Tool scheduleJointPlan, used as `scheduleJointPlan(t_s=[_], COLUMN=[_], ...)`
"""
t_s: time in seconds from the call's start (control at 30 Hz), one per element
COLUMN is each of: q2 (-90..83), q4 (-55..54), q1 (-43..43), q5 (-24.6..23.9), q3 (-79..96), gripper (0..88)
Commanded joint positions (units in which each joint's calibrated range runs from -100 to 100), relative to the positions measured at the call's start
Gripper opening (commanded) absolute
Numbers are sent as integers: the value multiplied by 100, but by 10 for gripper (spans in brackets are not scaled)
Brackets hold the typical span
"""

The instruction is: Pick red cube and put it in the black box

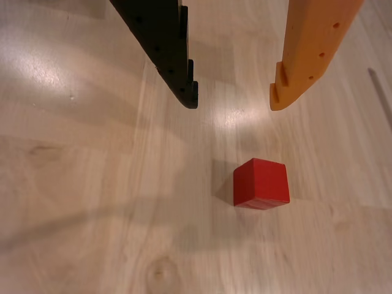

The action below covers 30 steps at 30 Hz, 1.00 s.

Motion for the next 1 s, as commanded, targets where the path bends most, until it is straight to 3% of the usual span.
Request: scheduleJointPlan(t_s=[0.0,0.13,0.3,0.5,0.63,0.97], q2=[329,771,1172,1741,2016,2517], q4=[-3,-3,128,128,152,103], q1=[-6,-6,163,539,554,477], q5=[82,89,89,107,314,283], q3=[-692,-1145,-1561,-2013,-2149,-2448], gripper=[193,198,280,291,346,374])
